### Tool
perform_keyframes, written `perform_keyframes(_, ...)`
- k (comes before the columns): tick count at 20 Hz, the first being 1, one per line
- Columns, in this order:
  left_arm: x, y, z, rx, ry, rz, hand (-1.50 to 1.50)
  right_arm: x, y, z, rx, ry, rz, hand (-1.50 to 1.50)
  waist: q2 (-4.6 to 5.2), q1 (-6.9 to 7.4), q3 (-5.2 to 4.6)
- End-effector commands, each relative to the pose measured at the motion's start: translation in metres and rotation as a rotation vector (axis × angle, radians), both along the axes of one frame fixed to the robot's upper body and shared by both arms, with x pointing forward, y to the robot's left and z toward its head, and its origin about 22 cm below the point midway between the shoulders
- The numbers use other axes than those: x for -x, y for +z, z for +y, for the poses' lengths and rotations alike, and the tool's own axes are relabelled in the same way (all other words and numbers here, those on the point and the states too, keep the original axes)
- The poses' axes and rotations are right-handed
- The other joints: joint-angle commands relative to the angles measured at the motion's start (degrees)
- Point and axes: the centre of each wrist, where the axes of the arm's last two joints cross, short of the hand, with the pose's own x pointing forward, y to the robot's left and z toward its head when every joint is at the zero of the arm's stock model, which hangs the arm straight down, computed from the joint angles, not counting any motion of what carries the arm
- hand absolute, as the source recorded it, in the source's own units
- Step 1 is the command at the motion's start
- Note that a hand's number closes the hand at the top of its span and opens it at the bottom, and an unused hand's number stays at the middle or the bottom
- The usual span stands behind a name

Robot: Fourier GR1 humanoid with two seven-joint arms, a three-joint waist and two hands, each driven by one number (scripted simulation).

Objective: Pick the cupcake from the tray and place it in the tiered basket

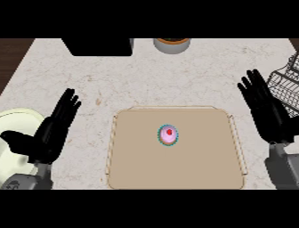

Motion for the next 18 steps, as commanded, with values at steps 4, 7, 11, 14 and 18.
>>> perform_keyframes(4,-0.011,0.023,0.043,-0.335,0.152,-0.074,0.00,0.018,-0.003,0.065,-0.052,-0.185,-0.032,1.50,1.11,-1.75,-1.09)
perform_keyframes(7,-0.001,0.013,0.058,-0.324,0.188,-0.004,0.00,0.011,0.019,0.022,-0.254,-0.611,-0.218,1.50,-2.29,-9.48,0.97)
perform_keyframes(11,-0.010,0.028,0.068,-0.441,0.222,-0.037,0.00,0.066,-0.078,0.039,0.200,-0.789,0.309,-1.50,1.28,-3.74,-1.41)
perform_keyframes(14,-0.011,0.027,0.064,-0.465,0.197,-0.024,0.00,0.080,-0.057,0.081,0.222,-0.817,0.266,-1.50,1.07,-2.54,-1.34)
perform_keyframes(18,-0.018,0.030,0.047,-0.467,0.199,-0.028,0.00,0.102,-0.039,0.085,0.365,-0.688,0.306,-1.50,1.23,-2.16,-1.50)
